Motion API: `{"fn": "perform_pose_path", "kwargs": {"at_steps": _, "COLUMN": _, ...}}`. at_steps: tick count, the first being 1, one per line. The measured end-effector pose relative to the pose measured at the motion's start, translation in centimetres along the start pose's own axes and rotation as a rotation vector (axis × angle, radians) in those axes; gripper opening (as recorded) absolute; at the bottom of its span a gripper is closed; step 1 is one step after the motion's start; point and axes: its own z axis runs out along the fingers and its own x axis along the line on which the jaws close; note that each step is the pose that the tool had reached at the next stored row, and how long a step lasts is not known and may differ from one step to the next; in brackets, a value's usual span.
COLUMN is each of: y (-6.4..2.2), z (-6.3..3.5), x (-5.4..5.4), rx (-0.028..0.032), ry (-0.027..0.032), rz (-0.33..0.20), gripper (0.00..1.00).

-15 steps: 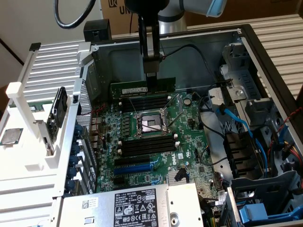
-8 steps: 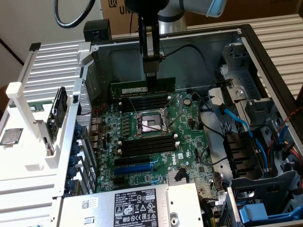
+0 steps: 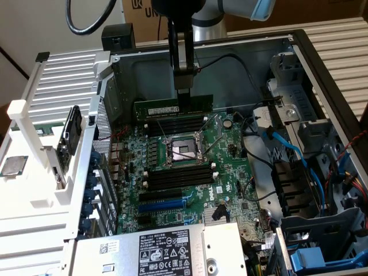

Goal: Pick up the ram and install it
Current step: 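Insert the ram into the slot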

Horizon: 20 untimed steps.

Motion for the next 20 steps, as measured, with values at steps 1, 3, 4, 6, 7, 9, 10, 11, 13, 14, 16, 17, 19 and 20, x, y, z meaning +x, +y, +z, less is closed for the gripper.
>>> {"fn": "perform_pose_path", "kwargs": {"at_steps": 1, "y": 0.00, "z": 0.17, "x": 0.0, "rx": -0.0001, "ry": 0.0000, "rz": 0.005, "gripper": 0.12}}
{"fn": "perform_pose_path", "kwargs": {"at_steps": 3, "y": 0.00, "z": 0.49, "x": 0.0, "rx": -0.0005, "ry": -0.0029, "rz": 0.024, "gripper": 0.12}}
{"fn": "perform_pose_path", "kwargs": {"at_steps": 4, "y": 0.00, "z": 0.60, "x": 0.0, "rx": -0.0008, "ry": -0.0052, "rz": 0.033, "gripper": 0.12}}
{"fn": "perform_pose_path", "kwargs": {"at_steps": 6, "y": 0.00, "z": 0.83, "x": 0.0, "rx": -0.0006, "ry": -0.0069, "rz": 0.049, "gripper": 0.12}}
{"fn": "perform_pose_path", "kwargs": {"at_steps": 7, "y": 0.00, "z": 0.87, "x": 0.0, "rx": -0.0007, "ry": -0.0069, "rz": 0.050, "gripper": 0.12}}
{"fn": "perform_pose_path", "kwargs": {"at_steps": 9, "y": 0.08, "z": 1.02, "x": 0.0, "rx": -0.0006, "ry": -0.0071, "rz": 0.050, "gripper": 0.12}}
{"fn": "perform_pose_path", "kwargs": {"at_steps": 10, "y": 0.09, "z": 1.09, "x": 0.0, "rx": -0.0006, "ry": -0.0088, "rz": 0.048, "gripper": 0.12}}
{"fn": "perform_pose_path", "kwargs": {"at_steps": 11, "y": 0.12, "z": 1.17, "x": 0.0, "rx": -0.0002, "ry": -0.0140, "rz": 0.045, "gripper": 0.12}}
{"fn": "perform_pose_path", "kwargs": {"at_steps": 13, "y": 0.13, "z": 1.36, "x": 0.0, "rx": 0.0012, "ry": -0.0233, "rz": 0.042, "gripper": 0.12}}
{"fn": "perform_pose_path", "kwargs": {"at_steps": 14, "y": 0.14, "z": 1.49, "x": 0.0, "rx": 0.0020, "ry": -0.0255, "rz": 0.041, "gripper": 0.12}}
{"fn": "perform_pose_path", "kwargs": {"at_steps": 16, "y": 0.15, "z": 1.82, "x": 0.0, "rx": 0.0028, "ry": -0.0280, "rz": 0.037, "gripper": 0.12}}
{"fn": "perform_pose_path", "kwargs": {"at_steps": 17, "y": 0.16, "z": 1.98, "x": 0.0, "rx": 0.0031, "ry": -0.0295, "rz": 0.034, "gripper": 0.12}}
{"fn": "perform_pose_path", "kwargs": {"at_steps": 19, "y": 0.18, "z": 2.24, "x": 0.0, "rx": 0.0036, "ry": -0.0336, "rz": 0.027, "gripper": 0.12}}
{"fn": "perform_pose_path", "kwargs": {"at_steps": 20, "y": 0.18, "z": 2.34, "x": 0.0, "rx": 0.0042, "ry": -0.0353, "rz": 0.024, "gripper": 0.12}}
